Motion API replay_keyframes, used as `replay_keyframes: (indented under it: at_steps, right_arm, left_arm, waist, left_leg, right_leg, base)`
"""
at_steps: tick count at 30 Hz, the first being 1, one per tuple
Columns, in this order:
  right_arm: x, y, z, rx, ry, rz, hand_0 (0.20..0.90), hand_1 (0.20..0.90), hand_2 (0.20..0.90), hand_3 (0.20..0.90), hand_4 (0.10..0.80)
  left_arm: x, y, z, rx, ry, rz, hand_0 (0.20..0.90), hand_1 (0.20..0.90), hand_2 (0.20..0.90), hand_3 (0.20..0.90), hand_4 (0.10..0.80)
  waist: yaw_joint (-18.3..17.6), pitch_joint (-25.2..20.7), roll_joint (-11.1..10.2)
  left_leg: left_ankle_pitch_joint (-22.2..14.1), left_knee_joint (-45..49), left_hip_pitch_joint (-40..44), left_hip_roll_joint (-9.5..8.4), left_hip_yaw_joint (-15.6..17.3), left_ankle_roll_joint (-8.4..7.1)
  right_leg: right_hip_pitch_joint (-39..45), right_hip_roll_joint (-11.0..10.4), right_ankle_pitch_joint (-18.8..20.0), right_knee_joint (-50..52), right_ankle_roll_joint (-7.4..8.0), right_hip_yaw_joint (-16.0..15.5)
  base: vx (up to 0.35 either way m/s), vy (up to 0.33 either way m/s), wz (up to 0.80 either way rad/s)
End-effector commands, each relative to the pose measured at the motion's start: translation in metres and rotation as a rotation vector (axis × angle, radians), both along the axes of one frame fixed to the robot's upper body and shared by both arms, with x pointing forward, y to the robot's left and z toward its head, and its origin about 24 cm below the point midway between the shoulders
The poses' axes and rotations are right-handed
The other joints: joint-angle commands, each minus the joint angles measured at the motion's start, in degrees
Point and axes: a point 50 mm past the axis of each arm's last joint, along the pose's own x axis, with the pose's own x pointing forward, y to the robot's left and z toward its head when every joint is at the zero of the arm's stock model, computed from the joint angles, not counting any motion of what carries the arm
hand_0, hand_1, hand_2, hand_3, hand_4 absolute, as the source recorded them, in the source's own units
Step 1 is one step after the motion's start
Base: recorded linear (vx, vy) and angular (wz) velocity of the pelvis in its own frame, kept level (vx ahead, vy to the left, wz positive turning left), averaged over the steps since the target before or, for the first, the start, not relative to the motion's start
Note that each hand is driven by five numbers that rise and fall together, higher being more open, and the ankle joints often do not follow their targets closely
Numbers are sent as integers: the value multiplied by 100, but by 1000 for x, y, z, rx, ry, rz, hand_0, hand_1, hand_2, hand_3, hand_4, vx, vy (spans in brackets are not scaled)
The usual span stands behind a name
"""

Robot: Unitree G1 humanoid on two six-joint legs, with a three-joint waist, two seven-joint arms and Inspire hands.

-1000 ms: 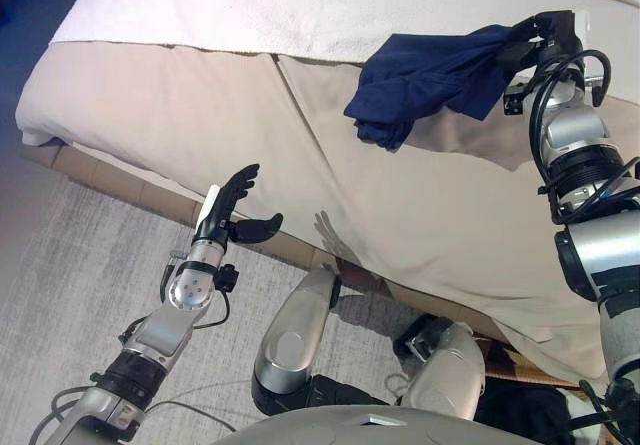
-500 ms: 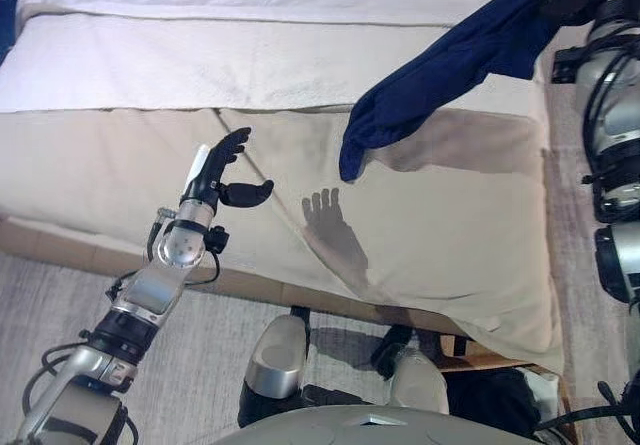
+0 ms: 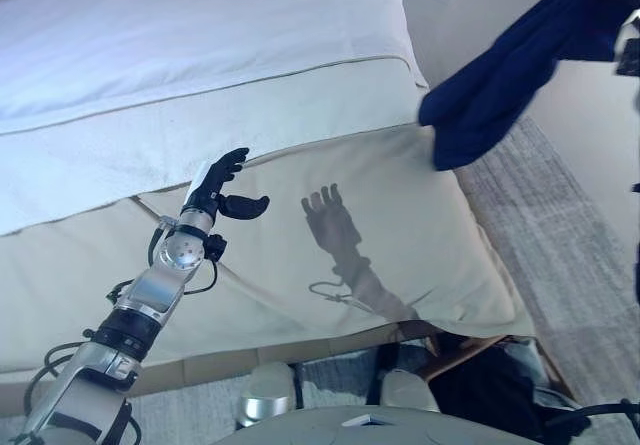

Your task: Pick up the clothes from the bed and place them into the basket

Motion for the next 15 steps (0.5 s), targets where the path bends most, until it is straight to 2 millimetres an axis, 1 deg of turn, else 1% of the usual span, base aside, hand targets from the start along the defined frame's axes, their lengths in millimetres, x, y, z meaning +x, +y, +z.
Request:
replay_keyframes:
  at_steps: [1,4,7,11,15]
  right_arm:
    - [-22,9,31,-167,-190,5,300,300,300,200,100]
    - [-29,2,30,-167,-201,-12,300,300,300,200,100]
    - [-35,-3,28,-160,-208,-31,300,300,300,200,100]
    - [-45,-16,19,-159,-187,-62,300,300,300,200,100]
    - [-54,-29,11,-147,-156,-101,300,300,300,200,100]
  left_arm:
    - [-2,-11,2,6,-78,-76,900,900,900,900,800]
    - [0,-15,-2,-8,-75,-76,900,900,900,900,800]
    - [0,-18,-5,-14,-65,-80,900,900,900,900,800]
    - [0,-17,-11,-24,-54,-64,900,900,900,900,800]
    - [0,-16,-14,-32,-47,-57,900,900,900,900,800]
  waist:
    - [-90,-1435,-225]
    - [-263,-1487,-221]
    - [-411,-1512,-217]
    - [-659,-1554,-222]
    - [-832,-1566,-237]
  left_leg:
    - [-536,231,-183,99,19,-169]
    - [-464,5,-87,122,78,-210]
    - [-479,-21,-52,141,150,-224]
    - [-494,-34,-1,199,295,-243]
    - [-501,-28,33,223,398,-256]
  right_leg:
    - [132,119,-1107,438,467,48]
    - [165,224,-1010,190,478,174]
    - [160,292,-955,67,478,302]
    - [103,409,-891,-42,458,586]
    - [52,513,-860,-83,425,798]
  base:
    - [-28,-77,-26]
    - [-25,-62,-20]
    - [-16,-37,-25]
    - [0,-13,-27]
    - [9,-7,-33]
